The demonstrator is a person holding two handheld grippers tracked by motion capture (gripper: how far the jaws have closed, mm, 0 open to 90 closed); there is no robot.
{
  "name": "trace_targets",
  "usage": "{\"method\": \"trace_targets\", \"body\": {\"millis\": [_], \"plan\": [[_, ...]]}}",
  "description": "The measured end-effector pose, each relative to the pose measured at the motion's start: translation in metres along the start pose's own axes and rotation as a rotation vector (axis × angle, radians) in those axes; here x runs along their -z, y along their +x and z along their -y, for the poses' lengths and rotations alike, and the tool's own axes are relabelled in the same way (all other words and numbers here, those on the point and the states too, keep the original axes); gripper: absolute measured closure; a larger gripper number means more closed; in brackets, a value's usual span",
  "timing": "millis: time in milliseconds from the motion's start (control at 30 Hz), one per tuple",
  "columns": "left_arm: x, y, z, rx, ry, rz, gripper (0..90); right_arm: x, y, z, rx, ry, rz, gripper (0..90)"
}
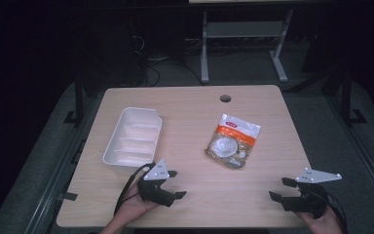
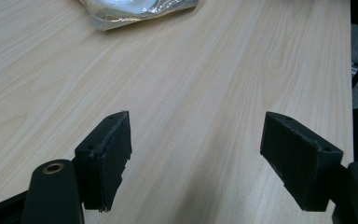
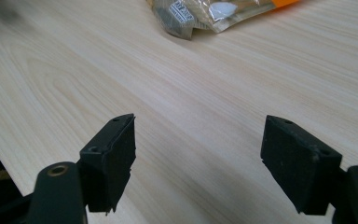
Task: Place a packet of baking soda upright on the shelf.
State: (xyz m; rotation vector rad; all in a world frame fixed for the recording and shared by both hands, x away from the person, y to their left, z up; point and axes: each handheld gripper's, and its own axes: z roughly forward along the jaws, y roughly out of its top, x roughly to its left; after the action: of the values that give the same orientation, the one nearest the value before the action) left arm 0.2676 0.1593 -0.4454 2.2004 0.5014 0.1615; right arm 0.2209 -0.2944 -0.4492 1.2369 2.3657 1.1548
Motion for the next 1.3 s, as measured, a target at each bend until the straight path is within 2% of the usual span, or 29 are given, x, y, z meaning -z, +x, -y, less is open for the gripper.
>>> {"method": "trace_targets", "body": {"millis": [200, 333, 400, 433, 467, 600, 667, 733, 767, 833, 967, 1100, 1133, 1167, 1200, 1267, 1300], "plan": [[-0.001, -0.001, -0.002, -0.007, -0.003, -0.008, 25.3, 0.002, 0.0, -0.001, -0.009, -0.019, 0.003, 24.9], [-0.003, 0.002, -0.003, 0.009, -0.005, -0.008, 28.7, -0.001, -0.002, -0.005, -0.017, -0.013, -0.002, 24.8], [-0.006, 0.003, -0.01, 0.025, -0.016, -0.011, 29.8, -0.002, -0.006, -0.008, -0.029, -0.014, -0.004, 24.2], [-0.006, 0.003, -0.01, 0.025, -0.016, -0.011, 30.6, -0.003, -0.007, -0.009, -0.031, -0.016, -0.002, 24.0], [-0.01, 0.005, -0.018, 0.024, -0.022, -0.028, 30.7, -0.003, -0.01, -0.012, -0.038, -0.016, -0.001, 23.6], [-0.017, 0.007, -0.027, 0.018, -0.015, -0.034, 34.5, -0.004, -0.016, -0.021, -0.065, -0.023, -0.005, 23.6], [-0.023, 0.009, -0.033, 0.007, -0.003, -0.036, 35.9, -0.004, -0.018, -0.024, -0.061, -0.027, -0.005, 23.6], [-0.032, 0.013, -0.044, 0.009, -0.006, -0.041, 43.3, -0.004, -0.022, -0.035, -0.067, -0.033, -0.002, 23.5], [-0.032, 0.013, -0.044, 0.009, -0.006, -0.041, 44.0, -0.005, -0.024, -0.039, -0.065, -0.036, 0.003, 23.6], [-0.04, 0.017, -0.052, 0.029, 0.005, -0.046, 45.0, -0.005, -0.026, -0.043, -0.066, -0.034, 0.011, 23.6], [-0.057, 0.027, -0.068, 0.058, 0.01, -0.051, 54.9, -0.013, -0.039, -0.066, -0.075, -0.032, 0.023, 23.6], [-0.075, 0.04, -0.085, 0.085, 0.03, -0.048, 60.9, -0.02, -0.047, -0.08, -0.085, -0.025, 0.025, 23.6], [-0.083, 0.044, -0.091, 0.087, 0.037, -0.05, 64.4, -0.025, -0.052, -0.088, -0.09, -0.015, 0.028, 23.6], [-0.083, 0.044, -0.091, 0.087, 0.037, -0.05, 65.9, -0.027, -0.055, -0.092, -0.095, -0.008, 0.033, 23.6], [-0.091, 0.048, -0.098, 0.093, 0.047, -0.052, 67.1, -0.03, -0.057, -0.096, -0.093, -0.008, 0.034, 23.6], [-0.096, 0.05, -0.101, 0.095, 0.053, -0.055, 69.1, -0.032, -0.06, -0.1, -0.094, -0.002, 0.036, 23.6], [-0.101, 0.052, -0.104, 0.099, 0.065, -0.057, 72.5, -0.037, -0.064, -0.108, -0.092, 0.013, 0.048, 23.6]]}}
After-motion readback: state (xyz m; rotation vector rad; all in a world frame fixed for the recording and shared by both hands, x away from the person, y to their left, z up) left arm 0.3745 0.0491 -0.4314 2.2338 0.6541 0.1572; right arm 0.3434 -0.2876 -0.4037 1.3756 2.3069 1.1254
